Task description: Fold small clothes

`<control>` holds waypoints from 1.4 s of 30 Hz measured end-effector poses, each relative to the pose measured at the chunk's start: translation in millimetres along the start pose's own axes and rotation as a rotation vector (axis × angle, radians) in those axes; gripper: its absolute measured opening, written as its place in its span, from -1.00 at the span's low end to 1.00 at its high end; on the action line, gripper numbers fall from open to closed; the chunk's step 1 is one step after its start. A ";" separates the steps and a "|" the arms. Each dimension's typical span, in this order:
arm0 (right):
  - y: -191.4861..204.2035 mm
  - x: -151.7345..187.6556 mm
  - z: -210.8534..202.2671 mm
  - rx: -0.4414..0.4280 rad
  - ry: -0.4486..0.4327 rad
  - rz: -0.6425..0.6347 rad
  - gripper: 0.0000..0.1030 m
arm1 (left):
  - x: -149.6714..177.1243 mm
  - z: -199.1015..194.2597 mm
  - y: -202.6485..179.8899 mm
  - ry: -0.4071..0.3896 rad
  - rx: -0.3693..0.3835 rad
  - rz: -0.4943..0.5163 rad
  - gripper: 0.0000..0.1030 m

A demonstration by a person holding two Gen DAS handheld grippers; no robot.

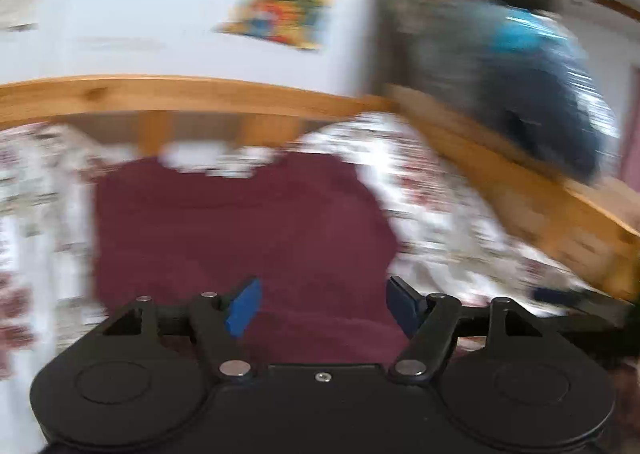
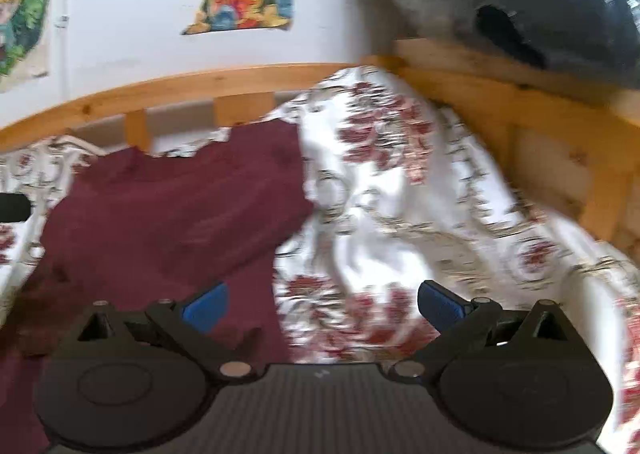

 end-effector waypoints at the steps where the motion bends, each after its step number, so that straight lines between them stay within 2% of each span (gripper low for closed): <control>1: 6.3 1.4 2.9 -0.019 0.004 -0.001 1.00 | -0.8 0.1 20.2 -0.002 -0.071 -0.006 0.39; 4: 28.2 6.0 10.3 -0.077 0.006 -0.032 0.96 | -2.4 2.1 81.4 -0.008 -0.252 -0.024 0.33; 7: 47.5 11.2 10.8 -0.118 0.002 -0.068 0.95 | 2.3 8.7 129.1 -0.009 -0.342 -0.057 0.08; 11: 64.3 19.2 7.0 -0.151 0.001 -0.126 0.95 | 9.7 20.7 161.8 -0.035 -0.310 -0.132 0.01; 15: 77.5 24.0 8.0 -0.157 -0.011 -0.190 0.95 | 14.5 47.6 165.7 0.005 -0.260 -0.075 -0.09; 17: 82.0 27.6 10.0 -0.157 -0.008 -0.213 0.95 | 20.5 60.6 165.5 0.037 -0.254 -0.043 -0.33; 18: 84.1 29.5 11.1 -0.157 -0.004 -0.224 0.95 | 24.7 64.7 166.4 0.053 -0.254 -0.044 -0.37; 19: 85.5 31.4 12.1 -0.157 0.000 -0.233 0.95 | 28.7 68.1 168.9 0.070 -0.252 -0.054 -0.53; 20: 86.5 33.0 13.4 -0.157 0.003 -0.240 0.95 | 32.4 70.3 172.2 0.082 -0.254 -0.073 -0.86; 21: 87.3 34.6 13.9 -0.158 0.006 -0.245 0.95 | 34.7 71.7 174.7 0.082 -0.255 -0.093 -0.97; 24: 89.8 36.7 15.5 -0.164 0.012 -0.250 0.95 | 31.0 66.9 178.1 0.047 -0.269 -0.126 -0.98; 28: 92.3 37.2 14.0 -0.173 0.008 -0.259 0.95 | 26.1 56.7 189.2 0.028 -0.369 -0.148 -0.99; 31: 94.3 37.6 13.1 -0.180 0.009 -0.264 0.96 | 29.6 53.9 201.8 0.048 -0.427 -0.164 -0.99; 34: 95.7 40.4 14.3 -0.184 0.026 -0.271 0.96 | 41.7 59.4 211.1 0.108 -0.433 -0.195 -0.97; 36: 96.3 41.2 14.3 -0.185 0.029 -0.277 0.96 | 41.6 58.8 211.1 0.094 -0.420 -0.208 -0.95; 39: 95.8 39.2 13.1 -0.183 0.023 -0.275 0.97 | 38.1 54.8 208.5 0.090 -0.420 -0.220 -0.59; 41: 93.7 37.2 12.1 -0.179 0.019 -0.268 0.99 | 37.0 48.2 204.7 0.096 -0.425 -0.217 -0.15; 42: 92.4 36.0 11.2 -0.175 0.017 -0.262 0.99 | 36.5 44.3 203.1 0.103 -0.436 -0.214 -0.05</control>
Point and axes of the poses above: each gripper's, at about its wrist camera, not at the fingertips, and z roughly the way its jaws point, y to its left, x to its underside, the point moved 10 cm from there along z, roughly the way its jaws point, and after that the axes turned 11 degrees about -y, right-handed, at the moved point
